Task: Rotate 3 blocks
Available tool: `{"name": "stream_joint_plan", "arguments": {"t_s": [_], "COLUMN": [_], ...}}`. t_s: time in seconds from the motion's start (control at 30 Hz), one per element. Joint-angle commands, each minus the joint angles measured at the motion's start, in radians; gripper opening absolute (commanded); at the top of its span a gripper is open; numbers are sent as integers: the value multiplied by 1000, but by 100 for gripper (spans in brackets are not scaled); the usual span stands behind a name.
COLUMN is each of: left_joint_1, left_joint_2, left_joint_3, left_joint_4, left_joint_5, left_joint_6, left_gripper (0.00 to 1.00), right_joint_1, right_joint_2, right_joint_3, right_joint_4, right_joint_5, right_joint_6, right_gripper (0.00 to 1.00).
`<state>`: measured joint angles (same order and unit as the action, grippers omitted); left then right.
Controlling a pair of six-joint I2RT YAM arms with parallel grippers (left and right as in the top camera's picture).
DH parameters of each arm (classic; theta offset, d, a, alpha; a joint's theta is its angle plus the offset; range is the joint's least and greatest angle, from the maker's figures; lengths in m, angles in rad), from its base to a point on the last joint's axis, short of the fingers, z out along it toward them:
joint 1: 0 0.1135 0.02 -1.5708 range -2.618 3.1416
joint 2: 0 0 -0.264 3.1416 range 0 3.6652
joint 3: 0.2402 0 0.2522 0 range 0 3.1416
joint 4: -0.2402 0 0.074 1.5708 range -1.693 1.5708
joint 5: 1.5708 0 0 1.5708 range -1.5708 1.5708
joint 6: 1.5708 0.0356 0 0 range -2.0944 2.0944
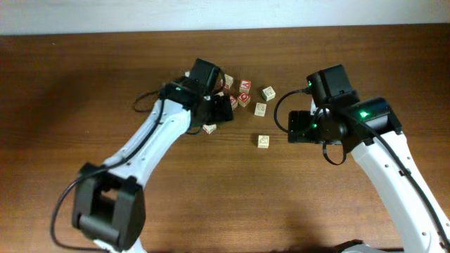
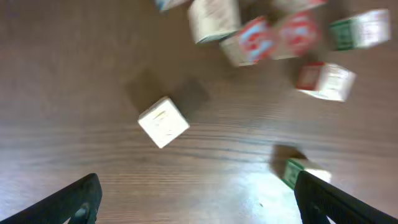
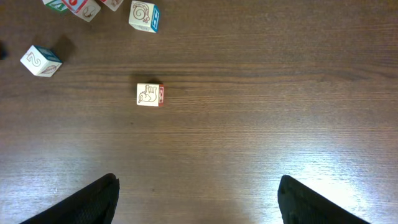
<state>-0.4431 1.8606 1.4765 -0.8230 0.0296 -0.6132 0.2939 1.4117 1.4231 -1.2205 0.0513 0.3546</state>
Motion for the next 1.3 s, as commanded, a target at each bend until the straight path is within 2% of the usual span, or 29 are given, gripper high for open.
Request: {"name": "stream_joint_plan", "arguments": {"t_s": [0.0, 0.03, 0.07, 0.17, 0.3, 0.33, 0.37, 0.47, 0.67, 0.8, 0.83, 0.9, 1.0, 1.07, 1.13, 1.27], "left_joint_1": [7, 8, 8, 10, 23, 27, 28, 28, 35, 35, 35, 35, -6, -92, -201, -249], "left_joint_2": [110, 138, 143, 184, 203, 206, 206, 252, 266, 266, 266, 266, 266, 266, 266, 266], "left_joint_3": [13, 13, 13, 13, 12, 11, 11, 11, 11, 11, 11, 12, 69, 69, 69, 69], "left_joint_4": [-5, 11, 39, 53, 64, 64, 67, 94, 97, 97, 97, 97, 67, 72, 96, 112], "left_joint_5": [-19, -19, -48, -55, -51, -51, -47, 19, 8, 7, 7, 8, 8, 8, 4, 0], "left_joint_6": [-237, -326, -365, -467, -478, -494, -494, -497, -497, -491, -469, -385, -145, -98, -87, -53], "left_gripper": [98, 95, 92, 92, 86, 80, 78, 73, 49, 25, 18, 12, 13, 13, 19, 21], "right_joint_1": [-7, -7, -7, -7, -7, -7, -7, -7, -7, -7, -8, -44, -161, -185, -185, -185], "right_joint_2": [-13, -13, -13, -13, -12, -12, -12, -12, -12, -12, -12, -12, -12, -12, -12, -12], "right_joint_3": [2, 2, 2, 2, 2, 2, 2, 2, 2, 2, 2, 2, 2, 2, 2, 2], "right_joint_4": [2, 2, 1, 0, -3, -3, -3, -6, -6, -6, -6, -6, -6, -6, -6, -6], "right_joint_5": [5, 5, 5, 5, 5, 5, 5, 5, 5, 6, 6, 5, 4, 2, 2, 2], "right_joint_6": [-6, -6, -6, -7, -7, -7, -7, -7, -7, -7, -7, -7, -26, -37, -37, -37], "right_gripper": [82, 82, 82, 82, 82, 82, 82, 82, 82, 82, 83, 84, 86, 87, 87, 87]}}
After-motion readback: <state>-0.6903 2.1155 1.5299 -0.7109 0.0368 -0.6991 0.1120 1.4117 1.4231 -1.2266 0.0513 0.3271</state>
